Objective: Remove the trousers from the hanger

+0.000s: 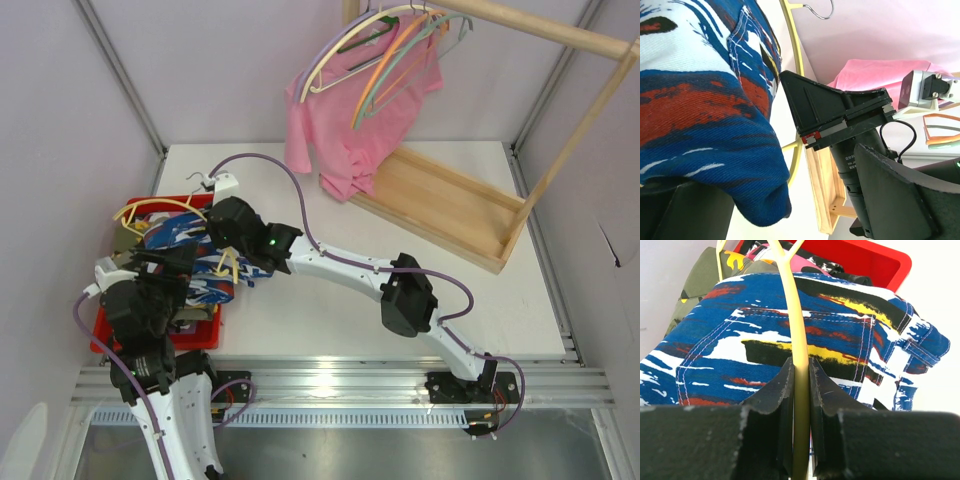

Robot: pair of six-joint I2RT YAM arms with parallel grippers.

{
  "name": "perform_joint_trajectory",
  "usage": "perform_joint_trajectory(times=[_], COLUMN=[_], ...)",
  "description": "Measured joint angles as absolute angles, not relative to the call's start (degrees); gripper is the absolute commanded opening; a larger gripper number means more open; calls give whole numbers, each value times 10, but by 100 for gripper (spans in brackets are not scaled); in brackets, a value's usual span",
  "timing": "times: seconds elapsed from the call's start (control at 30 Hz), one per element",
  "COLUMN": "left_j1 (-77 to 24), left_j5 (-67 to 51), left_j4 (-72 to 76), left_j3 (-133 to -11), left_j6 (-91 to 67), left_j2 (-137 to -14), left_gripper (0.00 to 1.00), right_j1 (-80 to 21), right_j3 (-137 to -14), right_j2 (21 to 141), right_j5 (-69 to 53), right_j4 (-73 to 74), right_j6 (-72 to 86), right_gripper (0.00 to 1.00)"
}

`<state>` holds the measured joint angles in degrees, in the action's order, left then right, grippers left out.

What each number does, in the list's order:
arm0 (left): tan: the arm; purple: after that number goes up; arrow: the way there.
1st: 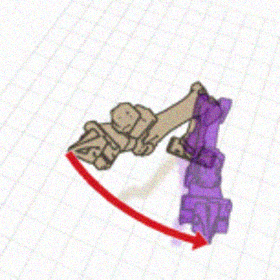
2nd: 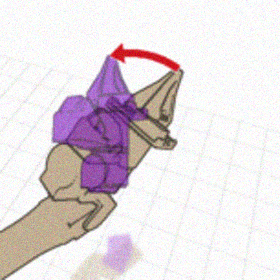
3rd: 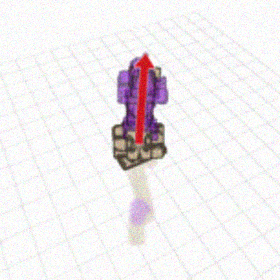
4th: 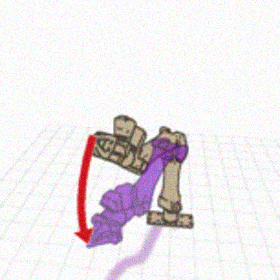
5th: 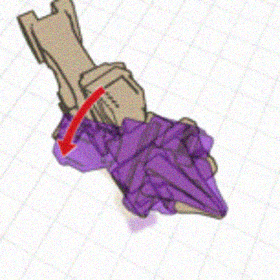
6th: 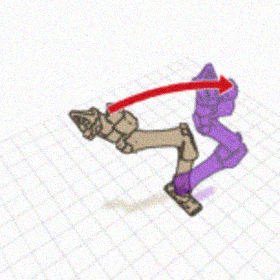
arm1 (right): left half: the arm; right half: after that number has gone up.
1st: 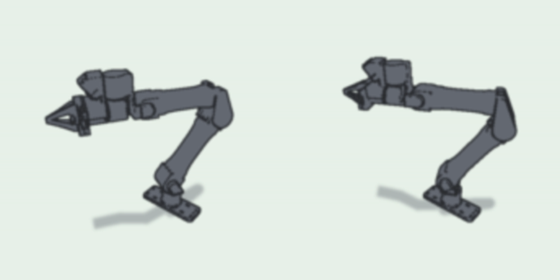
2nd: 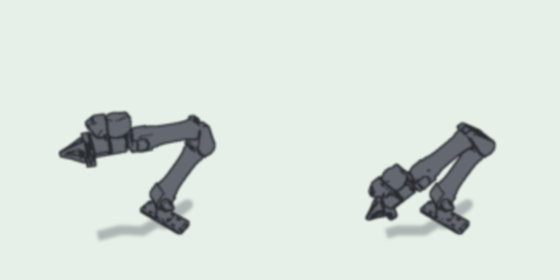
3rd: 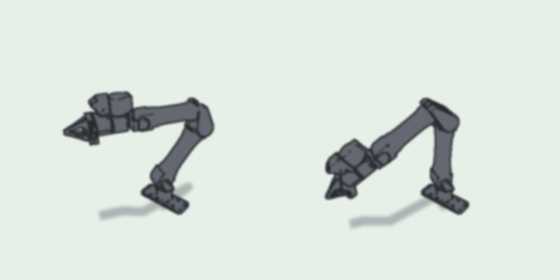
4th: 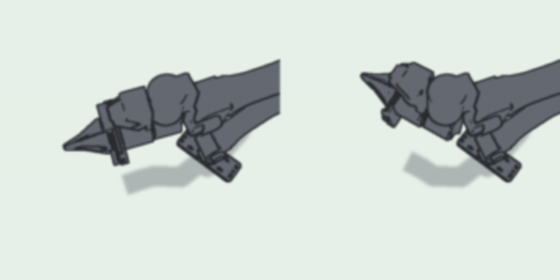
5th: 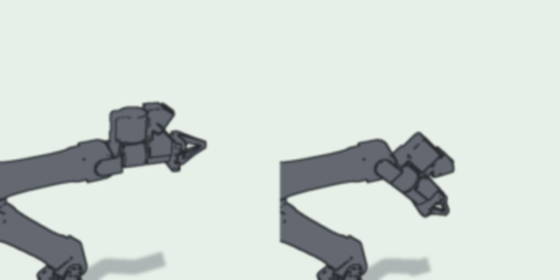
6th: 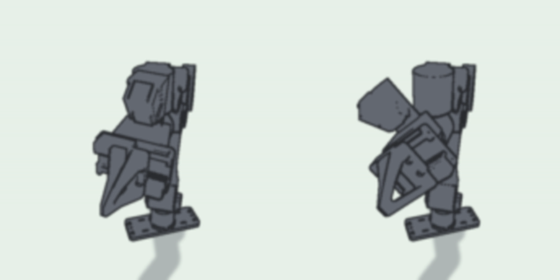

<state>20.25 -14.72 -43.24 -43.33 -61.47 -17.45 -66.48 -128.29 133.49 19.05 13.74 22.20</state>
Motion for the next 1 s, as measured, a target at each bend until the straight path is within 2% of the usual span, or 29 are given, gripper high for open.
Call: perform_joint_trajectory(times=[0.5, 0.6, 0.67, 0.7, 0.73, 0.8, 0.83, 0.87, 1.0], left_j1=[199, 199, 199, 199, 198, 198, 198, 198, 197], left_j5=[-106, -103, -99, -96, -93, -90, -88, -88, -91], left_j4=[-402, -392, -386, -385, -383, -380, -377, -375, -364], left_j3=[-389, -389, -388, -388, -387, -384, -383, -382, -383], left_j6=[-629, -629, -629, -628, -627, -625, -623, -622, -613], left_j2=[-183, -199, -209, -212, -216, -221, -223, -225, -228], left_gripper=[91, 86, 77, 69, 49, 28, 9, 1, 0], right_j1=[-668, -672, -673, -673, -674, -674, -674, -674, -674], right_j3=[-1283, -1282, -1277, -1276, -1275, -1275, -1275, -1275, -1272], right_j2=[1335, 1335, 1333, 1333, 1333, 1332, 1331, 1330, 1327], right_j5=[197, 205, 208, 210, 211, 213, 214, 215, 218], right_j4=[134, 130, 124, 122, 120, 119, 119, 119, 121], right_j6=[215, 204, 195, 192, 188, 179, 176, 174, 172], right_gripper=[0, 0, 0, 0, 0, 0, 0, 0, 0])
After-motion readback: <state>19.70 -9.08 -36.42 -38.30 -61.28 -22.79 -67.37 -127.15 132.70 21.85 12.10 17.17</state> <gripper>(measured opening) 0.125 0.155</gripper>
